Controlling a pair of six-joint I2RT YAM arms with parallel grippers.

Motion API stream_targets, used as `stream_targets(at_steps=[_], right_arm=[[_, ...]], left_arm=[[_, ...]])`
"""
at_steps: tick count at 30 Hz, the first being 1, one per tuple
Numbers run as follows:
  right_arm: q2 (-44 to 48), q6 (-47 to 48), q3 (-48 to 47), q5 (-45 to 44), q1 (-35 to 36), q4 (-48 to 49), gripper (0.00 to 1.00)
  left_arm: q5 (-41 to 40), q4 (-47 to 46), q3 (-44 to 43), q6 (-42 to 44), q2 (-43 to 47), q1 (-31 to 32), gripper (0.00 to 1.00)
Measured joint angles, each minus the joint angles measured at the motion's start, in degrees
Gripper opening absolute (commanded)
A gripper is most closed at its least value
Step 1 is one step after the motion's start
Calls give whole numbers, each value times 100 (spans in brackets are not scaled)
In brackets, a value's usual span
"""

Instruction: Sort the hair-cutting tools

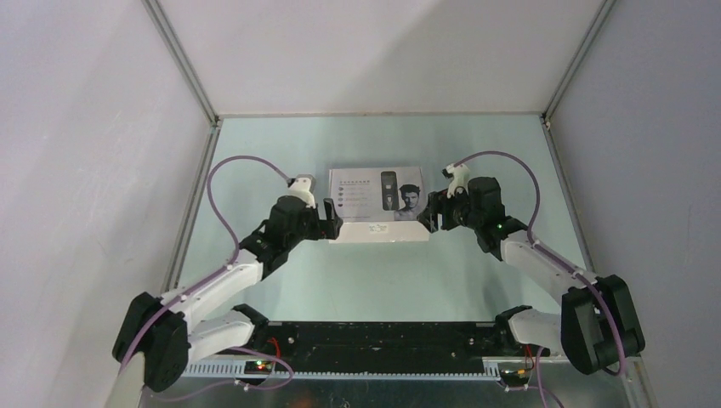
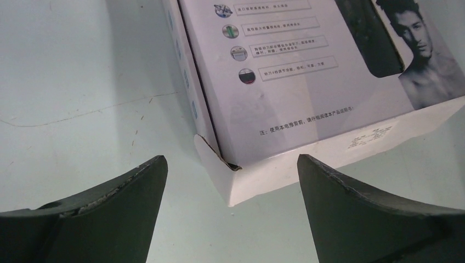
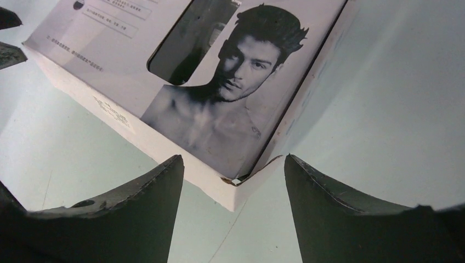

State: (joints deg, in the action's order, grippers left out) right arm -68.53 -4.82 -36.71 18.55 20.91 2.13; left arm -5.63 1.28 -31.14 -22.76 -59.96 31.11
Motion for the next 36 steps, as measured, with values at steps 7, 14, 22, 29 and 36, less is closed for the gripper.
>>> stream_targets(at_steps=[7,14,22,29,36], right_arm=[[-203,48,72,402,-162,92,74],[-516,-179,111,664,-313,245,75],[-643,-555,179,896,-361,284,75],[-732,-876,361,1051,-367,321,73],[-717,-1279,424,1086,-378,286,68]], left_arm=[[205,-398,-2,79,-599,2,95],[586,-487,-101,31,-1058,0,95],[909,-363,-208,-232,-1067,0,97],[1298,-326,-197,-643,-1034,-306,100],[1738,-313,-120,-999,-892,-649,95]])
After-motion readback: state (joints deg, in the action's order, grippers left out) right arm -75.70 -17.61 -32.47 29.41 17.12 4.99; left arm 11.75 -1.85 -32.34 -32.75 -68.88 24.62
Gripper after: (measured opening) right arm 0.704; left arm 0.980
